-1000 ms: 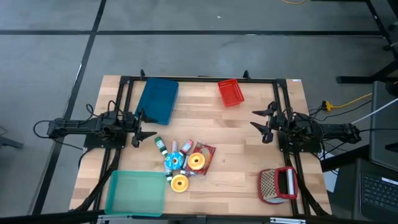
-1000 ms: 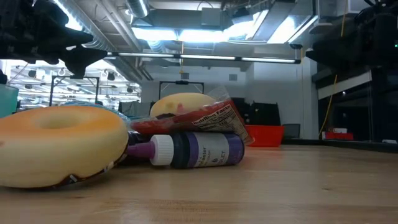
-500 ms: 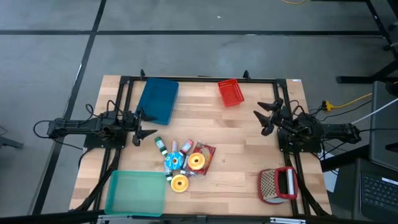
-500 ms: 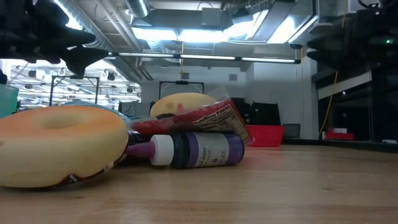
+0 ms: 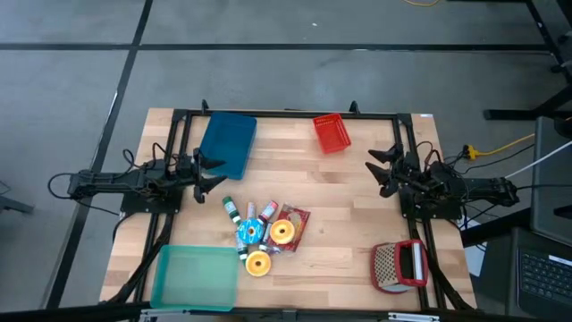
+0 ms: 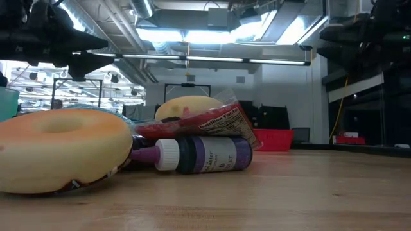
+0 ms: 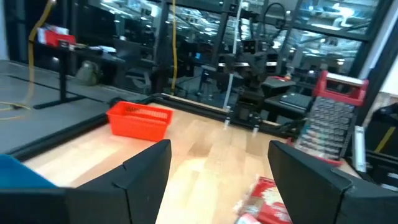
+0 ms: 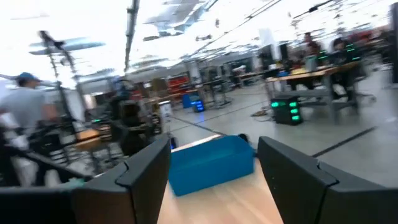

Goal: Pick & Place Food Item
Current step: Put the orange donut into the red bin

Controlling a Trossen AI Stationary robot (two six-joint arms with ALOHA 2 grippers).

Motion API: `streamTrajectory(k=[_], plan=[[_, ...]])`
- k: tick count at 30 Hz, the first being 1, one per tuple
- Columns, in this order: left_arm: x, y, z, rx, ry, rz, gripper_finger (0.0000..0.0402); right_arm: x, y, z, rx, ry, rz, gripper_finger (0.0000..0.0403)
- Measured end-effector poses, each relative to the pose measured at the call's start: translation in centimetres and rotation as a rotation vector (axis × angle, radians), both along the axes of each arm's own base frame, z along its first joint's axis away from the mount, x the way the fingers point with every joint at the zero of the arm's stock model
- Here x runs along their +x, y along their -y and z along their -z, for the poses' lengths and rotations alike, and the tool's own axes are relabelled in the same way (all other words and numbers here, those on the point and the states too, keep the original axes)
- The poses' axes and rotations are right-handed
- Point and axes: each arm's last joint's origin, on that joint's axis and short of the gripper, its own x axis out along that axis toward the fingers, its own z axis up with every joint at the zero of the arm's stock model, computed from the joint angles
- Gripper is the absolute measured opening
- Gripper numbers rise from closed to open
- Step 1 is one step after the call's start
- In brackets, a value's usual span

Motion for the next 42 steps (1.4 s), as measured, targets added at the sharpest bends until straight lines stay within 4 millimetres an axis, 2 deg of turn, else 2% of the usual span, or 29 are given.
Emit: streamTrajectory(k=[5, 9, 13, 19, 21, 24, 26, 28, 30, 33, 36, 42], plan=[[0.0, 0.1, 0.0, -0.055, 0.015, 0.027, 0.0265, 0.0, -0.1, 0.0, -0.03, -0.008, -0.019, 0.0245], [0.0, 0.2, -0.4, 0.048, 0.035, 0.057, 0.0265, -0.1, -0.1, -0.3, -0.087, 0.003, -0.003, 0.0245], [0.0, 0.2, -0.4, -0.013, 0.05, 0.086, 0.0265, -0.1, -0.1, -0.4, -0.105, 0.003, 0.002, 0.0245], [-0.1, 0.0, -0.5, -0.017, 0.057, -0.014, 0.0265, -0.1, 0.0, -0.5, -0.262, -0.04, 0.056, 0.0245], [-0.1, -0.1, -0.5, 0.009, 0.049, -0.049, 0.0265, -0.3, 0.0, -0.9, -0.299, -0.005, 0.085, 0.0245], [-0.1, -0.2, -0.5, 0.039, 0.039, -0.077, 0.0265, -0.5, 0.0, -1.6, -0.181, 0.11, 0.046, 0.0245], [-0.1, -0.1, -0.5, -0.006, 0.054, -0.023, 0.0264, -0.5, -0.2, -1.7, -0.123, 0.149, -0.058, 0.0245], [0.1, 0.2, -0.5, -0.027, 0.056, 0.077, 0.0264, -0.1, -0.4, -1.5, -0.064, 0.14, -0.145, 0.0245], [0.3, 0.3, -0.4, -0.058, 0.046, 0.105, 0.0262, 0.6, -0.5, -0.9, -0.013, 0.071, -0.174, 0.0245], [0.7, 0.4, -0.2, -0.051, -0.017, 0.101, 0.0254, 1.8, -0.3, 0.2, 0.024, -0.045, -0.101, 0.0245], [1.5, 0.4, 0.0, -0.055, -0.141, 0.059, 0.0248, 2.8, -0.3, 0.6, 0.015, -0.09, -0.064, 0.0245], [4.4, 0.9, -1.3, -0.032, -0.447, 0.06, 0.0247, 4.4, -0.3, -0.8, -0.042, -0.121, -0.034, 0.0245]])
